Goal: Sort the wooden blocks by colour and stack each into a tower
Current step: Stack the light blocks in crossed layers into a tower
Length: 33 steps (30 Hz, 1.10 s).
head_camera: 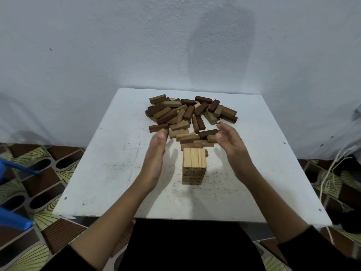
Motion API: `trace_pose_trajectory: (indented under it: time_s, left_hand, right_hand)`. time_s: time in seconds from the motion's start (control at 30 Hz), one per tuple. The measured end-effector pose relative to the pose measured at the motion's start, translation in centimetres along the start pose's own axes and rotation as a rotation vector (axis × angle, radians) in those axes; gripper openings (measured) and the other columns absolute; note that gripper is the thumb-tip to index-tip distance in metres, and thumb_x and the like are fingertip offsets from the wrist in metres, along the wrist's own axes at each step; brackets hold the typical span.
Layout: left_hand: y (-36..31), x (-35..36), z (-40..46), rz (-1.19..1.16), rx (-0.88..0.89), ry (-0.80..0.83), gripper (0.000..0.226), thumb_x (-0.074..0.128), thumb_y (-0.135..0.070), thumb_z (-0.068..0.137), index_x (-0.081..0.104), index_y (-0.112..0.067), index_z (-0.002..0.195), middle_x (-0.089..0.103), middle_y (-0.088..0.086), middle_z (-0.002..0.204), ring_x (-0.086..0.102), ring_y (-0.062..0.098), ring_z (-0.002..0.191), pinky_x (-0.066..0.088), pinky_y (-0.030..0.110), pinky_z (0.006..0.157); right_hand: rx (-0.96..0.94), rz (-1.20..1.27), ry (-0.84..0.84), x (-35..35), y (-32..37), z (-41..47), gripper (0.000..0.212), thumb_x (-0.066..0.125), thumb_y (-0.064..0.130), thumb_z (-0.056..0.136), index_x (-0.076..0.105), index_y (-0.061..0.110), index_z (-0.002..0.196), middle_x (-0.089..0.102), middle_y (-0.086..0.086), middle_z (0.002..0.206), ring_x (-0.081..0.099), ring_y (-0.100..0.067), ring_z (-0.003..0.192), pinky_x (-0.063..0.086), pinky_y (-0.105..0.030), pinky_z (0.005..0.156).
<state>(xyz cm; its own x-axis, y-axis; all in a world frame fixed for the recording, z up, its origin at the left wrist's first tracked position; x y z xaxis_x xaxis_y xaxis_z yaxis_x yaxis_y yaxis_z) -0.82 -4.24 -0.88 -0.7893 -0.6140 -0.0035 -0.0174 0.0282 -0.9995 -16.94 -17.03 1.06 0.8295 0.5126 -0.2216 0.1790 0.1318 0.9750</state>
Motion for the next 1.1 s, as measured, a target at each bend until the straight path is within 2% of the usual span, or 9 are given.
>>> trace_pose_trajectory:
  time_s: [0.13, 0.23, 0.3, 0.4, 0.5, 0.6, 0.7, 0.87, 1.1]
  left_hand:
    - [-2.4, -1.9, 4.3, 0.241, 0.160, -0.148, 0.017, 0.056, -0.014, 0.095, 0.063, -0.016, 0.110, 0.060, -0.003, 0.111, 0.054, 0.004, 0.101, 0.041, 0.004, 0.082]
    - [-2.8, -1.7, 8.4, 0.457, 0.230, -0.126, 0.014, 0.061, -0.005, 0.089, 0.070, -0.012, 0.097, 0.060, 0.002, 0.099, 0.055, 0.017, 0.098, 0.041, 0.016, 0.079]
    - [-2.7, -1.1, 11.5, 0.594, 0.248, -0.095, 0.015, 0.064, -0.001, 0.085, 0.072, -0.007, 0.096, 0.060, 0.009, 0.098, 0.054, 0.025, 0.100, 0.040, 0.019, 0.080]
    - [-1.9, 0.2, 15.0, 0.783, 0.256, -0.017, 0.017, 0.064, -0.003, 0.085, 0.073, -0.006, 0.098, 0.057, 0.008, 0.103, 0.049, 0.027, 0.109, 0.036, 0.024, 0.091]
    - [-1.9, 1.4, 17.5, 0.947, 0.275, 0.035, 0.016, 0.063, -0.011, 0.087, 0.074, -0.010, 0.098, 0.057, 0.007, 0.107, 0.048, 0.026, 0.110, 0.037, 0.030, 0.088]
    - [-2.2, 2.7, 19.7, 1.171, 0.301, 0.079, 0.022, 0.064, -0.028, 0.087, 0.073, -0.015, 0.102, 0.053, 0.009, 0.109, 0.044, 0.028, 0.111, 0.038, 0.036, 0.086]
    - [-2.2, 4.0, 21.2, 1.336, 0.267, 0.143, 0.031, 0.058, -0.037, 0.089, 0.067, -0.016, 0.110, 0.049, 0.012, 0.119, 0.038, 0.030, 0.119, 0.036, 0.040, 0.091]
    - [-1.7, 4.9, 22.2, 1.507, 0.206, 0.137, 0.034, 0.055, -0.036, 0.090, 0.062, -0.013, 0.113, 0.048, 0.011, 0.124, 0.037, 0.029, 0.122, 0.037, 0.040, 0.091]
    - [-0.4, 4.7, 22.4, 1.655, 0.142, 0.191, 0.033, 0.056, -0.020, 0.091, 0.056, -0.008, 0.121, 0.046, 0.012, 0.132, 0.036, 0.029, 0.126, 0.035, 0.040, 0.096]
  right_hand:
    - [-0.043, -0.188, -0.082, -1.7, 0.9, 4.3, 0.028, 0.056, 0.007, 0.092, 0.060, 0.009, 0.119, 0.060, 0.000, 0.112, 0.057, -0.009, 0.097, 0.048, -0.019, 0.088]
    - [-0.055, -0.278, -0.049, -1.0, 1.3, 8.0, 0.020, 0.057, 0.002, 0.089, 0.065, 0.011, 0.106, 0.061, 0.002, 0.102, 0.057, -0.006, 0.087, 0.044, -0.004, 0.070]
    - [-0.055, -0.323, -0.001, 0.2, 1.4, 10.6, 0.021, 0.056, 0.001, 0.089, 0.066, 0.013, 0.103, 0.061, 0.004, 0.099, 0.058, -0.011, 0.091, 0.043, -0.010, 0.072]
    - [-0.110, -0.488, 0.097, 2.7, 2.0, 13.8, 0.023, 0.055, 0.001, 0.089, 0.068, 0.011, 0.105, 0.063, 0.006, 0.102, 0.057, -0.008, 0.096, 0.039, -0.009, 0.076]
    - [-0.144, -0.604, 0.157, 4.6, 2.0, 16.9, 0.025, 0.049, -0.001, 0.089, 0.069, 0.008, 0.103, 0.064, -0.002, 0.104, 0.056, -0.012, 0.095, 0.038, -0.004, 0.068]
    - [-0.144, -0.780, 0.173, 5.6, 1.1, 20.6, 0.030, 0.045, -0.002, 0.084, 0.067, 0.005, 0.102, 0.063, -0.010, 0.108, 0.055, -0.026, 0.104, 0.047, -0.032, 0.083]
    - [-0.208, -1.146, 0.260, 6.8, 0.1, 22.7, 0.031, 0.045, 0.000, 0.083, 0.061, 0.006, 0.109, 0.057, -0.013, 0.110, 0.046, -0.030, 0.109, 0.041, -0.037, 0.080]
    - [-0.294, -1.295, 0.328, 7.6, -0.6, 23.7, 0.020, 0.050, 0.005, 0.085, 0.054, 0.007, 0.104, 0.053, -0.011, 0.111, 0.047, -0.030, 0.106, 0.033, -0.033, 0.072]
    - [-0.265, -1.419, 0.501, 8.0, -1.3, 24.2, 0.015, 0.057, 0.006, 0.082, 0.062, 0.004, 0.096, 0.055, -0.013, 0.108, 0.055, -0.029, 0.099, 0.041, -0.032, 0.069]
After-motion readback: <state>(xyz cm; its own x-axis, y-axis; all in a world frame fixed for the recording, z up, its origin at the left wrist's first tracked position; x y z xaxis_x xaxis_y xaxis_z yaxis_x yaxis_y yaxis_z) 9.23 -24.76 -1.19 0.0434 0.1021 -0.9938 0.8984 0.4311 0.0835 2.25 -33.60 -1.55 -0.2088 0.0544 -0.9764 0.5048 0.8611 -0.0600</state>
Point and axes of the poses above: each hand's wrist, its own z-axis towards the middle knuckle, its own x-axis out of the palm, y = z × x, the point moved 8 cm from there along z, towards the middle knuckle
